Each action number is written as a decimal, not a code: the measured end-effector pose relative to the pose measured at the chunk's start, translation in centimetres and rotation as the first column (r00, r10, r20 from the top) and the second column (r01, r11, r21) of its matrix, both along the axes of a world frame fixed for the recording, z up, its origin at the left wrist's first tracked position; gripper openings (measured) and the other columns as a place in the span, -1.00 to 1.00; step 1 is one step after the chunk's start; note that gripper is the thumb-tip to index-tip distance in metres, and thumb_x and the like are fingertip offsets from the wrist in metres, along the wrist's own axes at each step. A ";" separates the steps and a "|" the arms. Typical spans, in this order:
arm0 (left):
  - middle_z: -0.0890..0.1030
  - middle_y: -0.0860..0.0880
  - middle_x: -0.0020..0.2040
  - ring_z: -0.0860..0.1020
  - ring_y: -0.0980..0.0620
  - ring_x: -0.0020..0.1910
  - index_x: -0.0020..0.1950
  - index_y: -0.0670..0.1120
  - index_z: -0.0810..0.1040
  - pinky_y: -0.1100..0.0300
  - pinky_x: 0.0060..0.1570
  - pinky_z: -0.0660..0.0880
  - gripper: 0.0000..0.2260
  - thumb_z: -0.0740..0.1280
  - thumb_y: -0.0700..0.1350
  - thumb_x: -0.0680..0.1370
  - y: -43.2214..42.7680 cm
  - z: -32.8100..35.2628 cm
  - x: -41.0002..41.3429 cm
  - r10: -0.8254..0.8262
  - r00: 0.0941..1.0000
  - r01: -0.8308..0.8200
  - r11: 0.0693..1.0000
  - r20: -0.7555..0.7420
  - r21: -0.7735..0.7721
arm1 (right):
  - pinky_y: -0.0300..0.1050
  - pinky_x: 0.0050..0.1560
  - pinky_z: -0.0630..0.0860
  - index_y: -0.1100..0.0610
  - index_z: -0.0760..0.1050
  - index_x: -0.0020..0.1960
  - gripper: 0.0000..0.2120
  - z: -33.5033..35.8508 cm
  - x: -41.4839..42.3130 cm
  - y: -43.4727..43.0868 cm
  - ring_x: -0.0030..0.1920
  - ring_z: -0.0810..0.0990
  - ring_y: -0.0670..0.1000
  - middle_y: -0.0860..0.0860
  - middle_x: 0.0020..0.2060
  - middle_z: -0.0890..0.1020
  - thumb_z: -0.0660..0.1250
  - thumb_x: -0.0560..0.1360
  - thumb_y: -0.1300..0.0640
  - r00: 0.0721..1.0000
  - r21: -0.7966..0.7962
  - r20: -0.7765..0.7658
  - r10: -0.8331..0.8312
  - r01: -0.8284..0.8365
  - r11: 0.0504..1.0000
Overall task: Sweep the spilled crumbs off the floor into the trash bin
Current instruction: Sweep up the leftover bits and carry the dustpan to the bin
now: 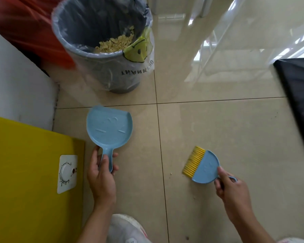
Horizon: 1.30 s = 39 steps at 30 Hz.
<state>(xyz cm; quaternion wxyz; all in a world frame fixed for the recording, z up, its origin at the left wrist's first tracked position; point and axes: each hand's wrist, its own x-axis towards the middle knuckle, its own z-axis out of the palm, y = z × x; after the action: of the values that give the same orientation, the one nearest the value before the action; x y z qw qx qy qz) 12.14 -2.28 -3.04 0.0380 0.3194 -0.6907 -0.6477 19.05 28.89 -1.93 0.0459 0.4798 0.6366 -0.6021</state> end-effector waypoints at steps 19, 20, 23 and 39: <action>0.72 -0.15 -0.03 0.53 0.07 -0.31 0.48 0.01 0.49 0.14 -0.20 0.52 -0.66 0.19 -0.14 0.70 2.1 1.1 2.1 -0.206 0.977 0.194 0.968 0.059 0.158 | -0.15 -0.43 0.22 0.27 0.49 -0.42 -0.50 0.4 -3.0 0.3 -0.53 0.30 0.00 0.12 -0.55 0.44 0.32 0.60 -0.01 0.921 0.150 0.102 0.376 -0.388 0.909; 0.72 -0.16 -0.03 0.53 0.06 -0.31 0.47 0.01 0.50 0.12 -0.20 0.51 -0.66 0.19 -0.15 0.70 2.2 1.1 2.1 -0.220 0.974 0.207 0.962 0.058 0.176 | -0.15 -0.44 0.20 0.22 0.49 -0.44 -0.51 0.7 -2.8 1.5 -0.52 0.28 0.01 0.12 -0.54 0.43 0.33 0.60 0.00 0.933 0.165 0.101 0.347 -0.359 0.918; 0.71 -0.13 -0.08 0.51 0.02 -0.31 0.45 0.01 0.51 0.13 -0.23 0.51 -0.67 0.19 -0.18 0.70 2.7 1.1 2.2 -0.265 0.963 0.247 0.941 0.049 0.232 | -0.17 -0.43 0.22 0.11 0.60 -0.34 -0.64 2.0 -2.3 3.8 -0.47 0.27 0.02 0.09 -0.51 0.44 0.35 0.60 0.00 0.961 0.159 0.066 0.269 -0.276 0.948; 0.70 -0.11 -0.13 0.51 0.05 -0.34 0.40 0.05 0.54 0.28 -0.32 0.54 -0.67 0.21 -0.20 0.68 3.0 1.8 2.6 -0.326 0.945 0.303 0.903 0.026 0.305 | -0.30 -0.35 0.51 0.02 0.72 0.03 -0.77 2.4 -3.9 1.1 -0.41 0.57 -0.19 -0.13 -0.39 0.64 0.38 0.55 -0.09 0.030 -0.121 0.434 0.901 -0.988 0.091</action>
<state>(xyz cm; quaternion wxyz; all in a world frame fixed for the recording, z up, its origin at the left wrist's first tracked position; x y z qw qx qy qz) 14.75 0.69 -1.24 -0.1419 0.2304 -0.6288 -0.7290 15.15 30.03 0.49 0.5124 0.0452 0.8261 -0.2300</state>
